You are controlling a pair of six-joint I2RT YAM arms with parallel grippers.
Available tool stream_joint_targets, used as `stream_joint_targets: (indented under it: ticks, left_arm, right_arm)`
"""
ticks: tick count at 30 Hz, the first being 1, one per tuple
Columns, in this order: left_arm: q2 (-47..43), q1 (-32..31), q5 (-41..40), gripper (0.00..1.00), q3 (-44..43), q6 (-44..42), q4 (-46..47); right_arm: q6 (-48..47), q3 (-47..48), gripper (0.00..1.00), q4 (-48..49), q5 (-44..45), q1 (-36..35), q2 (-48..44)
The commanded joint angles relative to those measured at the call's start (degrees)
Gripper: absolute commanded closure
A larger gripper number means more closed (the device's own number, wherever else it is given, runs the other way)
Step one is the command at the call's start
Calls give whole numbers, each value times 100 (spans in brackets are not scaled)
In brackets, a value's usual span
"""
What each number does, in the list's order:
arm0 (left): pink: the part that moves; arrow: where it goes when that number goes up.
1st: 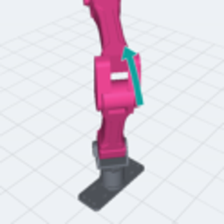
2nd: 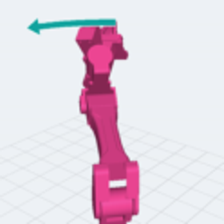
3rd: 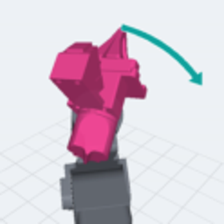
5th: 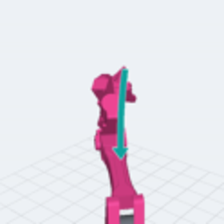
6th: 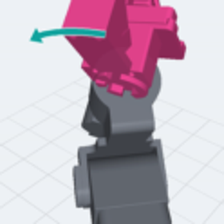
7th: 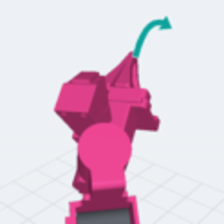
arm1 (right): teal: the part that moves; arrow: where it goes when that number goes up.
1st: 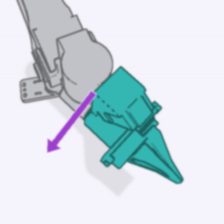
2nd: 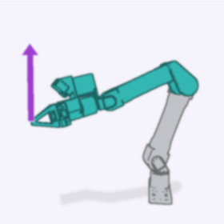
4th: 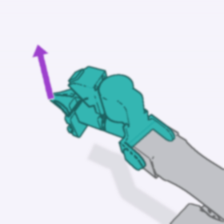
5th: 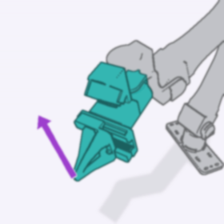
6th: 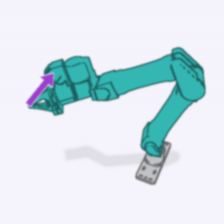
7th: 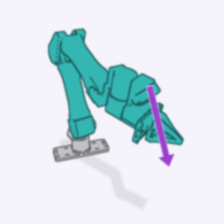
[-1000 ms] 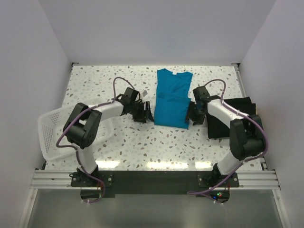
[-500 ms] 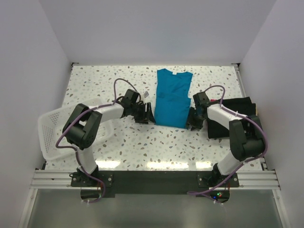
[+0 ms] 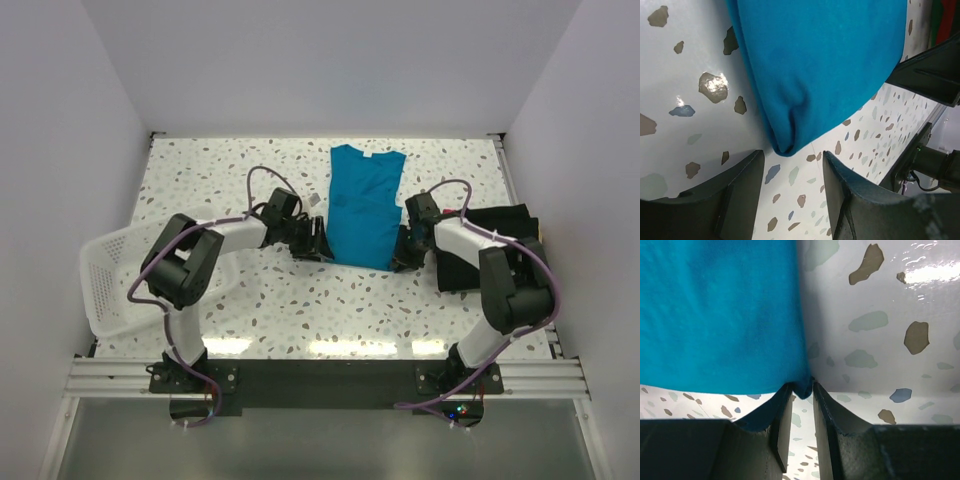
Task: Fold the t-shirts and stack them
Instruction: Fold the tshirt
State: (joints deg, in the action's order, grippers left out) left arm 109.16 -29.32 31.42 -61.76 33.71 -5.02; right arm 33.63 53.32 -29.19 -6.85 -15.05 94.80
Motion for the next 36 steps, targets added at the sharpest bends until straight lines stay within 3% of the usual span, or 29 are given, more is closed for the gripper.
stream_joint_targets:
  ticks: [1, 4, 6, 8, 14, 25, 36]
  left_arm:
    - [201, -82, 66, 45, -170, 12, 63]
    - [333, -91, 22, 58, -240, -14, -139]
    - [430, -91, 22, 72, -267, -23, -201]
    - [465, -91, 5, 82, -267, -23, -237]
    - [483, -91, -92, 100, -293, -49, -254]
    - [-166, -126, -242, 100, -56, 12, -280]
    - [-1116, -346, -733, 100, 190, 30, -1080]
  right_arm:
    - [-75, 82, 73, 133, 9, -7, 187]
    - [-84, 126, 77, 124, 0, -16, 214]
    - [-93, 170, 82, 115, 0, -7, 258]
    - [-84, 196, 92, 63, 8, 2, 293]
    - [-120, 249, 100, -8, 26, -7, 302]
    - [-164, 232, 100, -464, 114, -16, -207]
    - [47, -340, 100, -1035, 105, -191, -1550]
